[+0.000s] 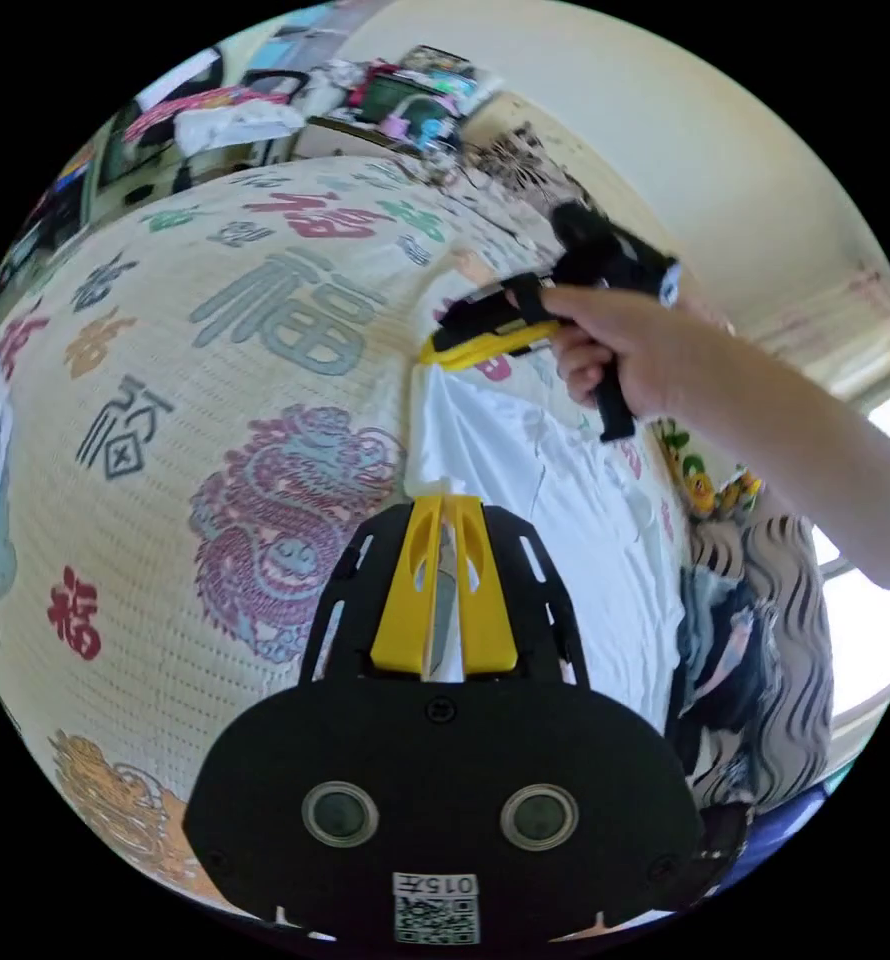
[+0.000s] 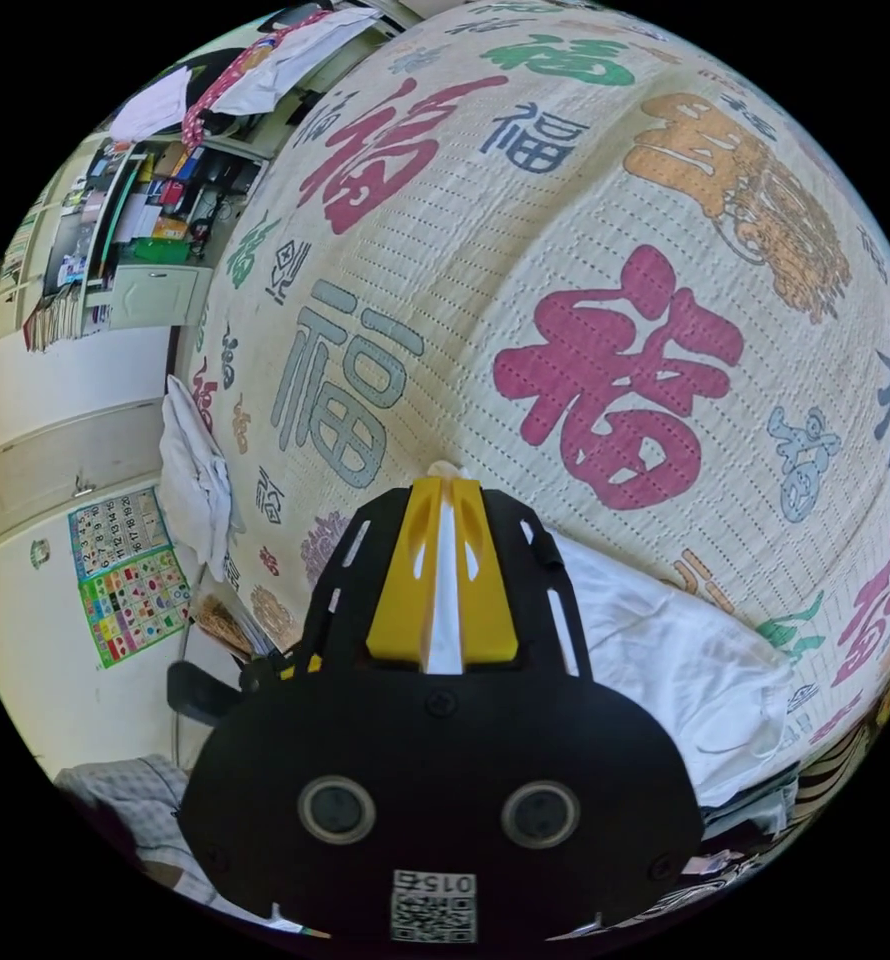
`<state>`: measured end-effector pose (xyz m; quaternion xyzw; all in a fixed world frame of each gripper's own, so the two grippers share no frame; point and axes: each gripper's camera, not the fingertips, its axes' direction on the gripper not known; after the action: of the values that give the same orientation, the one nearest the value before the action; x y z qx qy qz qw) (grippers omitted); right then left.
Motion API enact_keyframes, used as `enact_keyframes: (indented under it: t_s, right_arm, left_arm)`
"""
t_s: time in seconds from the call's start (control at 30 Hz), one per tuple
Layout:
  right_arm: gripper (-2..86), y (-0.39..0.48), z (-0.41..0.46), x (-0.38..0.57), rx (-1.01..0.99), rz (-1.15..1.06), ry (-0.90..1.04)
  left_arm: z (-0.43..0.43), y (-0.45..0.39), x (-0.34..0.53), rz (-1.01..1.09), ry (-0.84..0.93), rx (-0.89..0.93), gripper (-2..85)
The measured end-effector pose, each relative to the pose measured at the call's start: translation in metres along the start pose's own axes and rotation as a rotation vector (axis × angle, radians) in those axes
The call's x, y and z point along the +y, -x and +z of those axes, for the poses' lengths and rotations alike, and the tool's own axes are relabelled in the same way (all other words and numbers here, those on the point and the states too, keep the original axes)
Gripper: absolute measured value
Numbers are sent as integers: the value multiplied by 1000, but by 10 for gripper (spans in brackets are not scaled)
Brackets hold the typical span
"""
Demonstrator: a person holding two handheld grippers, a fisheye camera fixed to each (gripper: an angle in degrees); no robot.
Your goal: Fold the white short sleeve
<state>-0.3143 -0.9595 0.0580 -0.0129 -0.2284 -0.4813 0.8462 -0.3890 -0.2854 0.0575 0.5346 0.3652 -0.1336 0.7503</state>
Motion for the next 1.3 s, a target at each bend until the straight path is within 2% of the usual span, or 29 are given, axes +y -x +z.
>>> enact_keyframes:
  t_s: [0.07, 0.17, 0.37, 0.57, 0.7, 0.77, 0.83, 0.97, 1.1, 1.2, 1.3]
  right_arm:
    - [28, 4, -1, 10, 36, -68, 4]
    - [47, 7, -11, 24, 98, -135, 11]
    - [54, -5, -39, 65, 78, -121, -65]
    - [52, -9, -55, 111, -23, -115, -73]
    - [53, -10, -55, 143, 24, -113, -29]
    - [52, -14, -59, 169, -12, -97, -26]
    - [50, -18, -67, 194, -60, -88, -55]
    - [42, -29, -93, 279, -70, -79, -173]
    - [38, -43, -102, 367, -48, -29, -193]
    - [38, -56, -104, 448, -27, 59, -181]
    - [37, -71, -99, 532, -71, 191, -131]
  left_arm:
    - [-9, 26, 7, -118, -7, 62, 3]
    - [-13, 45, 17, -169, 8, 94, 5]
    - [-29, 66, 31, -256, -11, 132, 48]
    - [-30, 55, 24, -159, -19, 117, 90]
    - [-17, 39, 14, -62, -13, 54, 85]
    - [-6, 35, 13, -39, 37, -13, 41]
    - [-7, 40, 16, -64, 17, -1, 19]
    - [-9, 61, 35, -152, 16, 12, 11]
    - [-11, 76, 51, -219, 9, 14, 23]
    - [-15, 65, 52, -115, 6, -34, 56]
    - [-8, 28, 40, 144, 14, -34, 76]
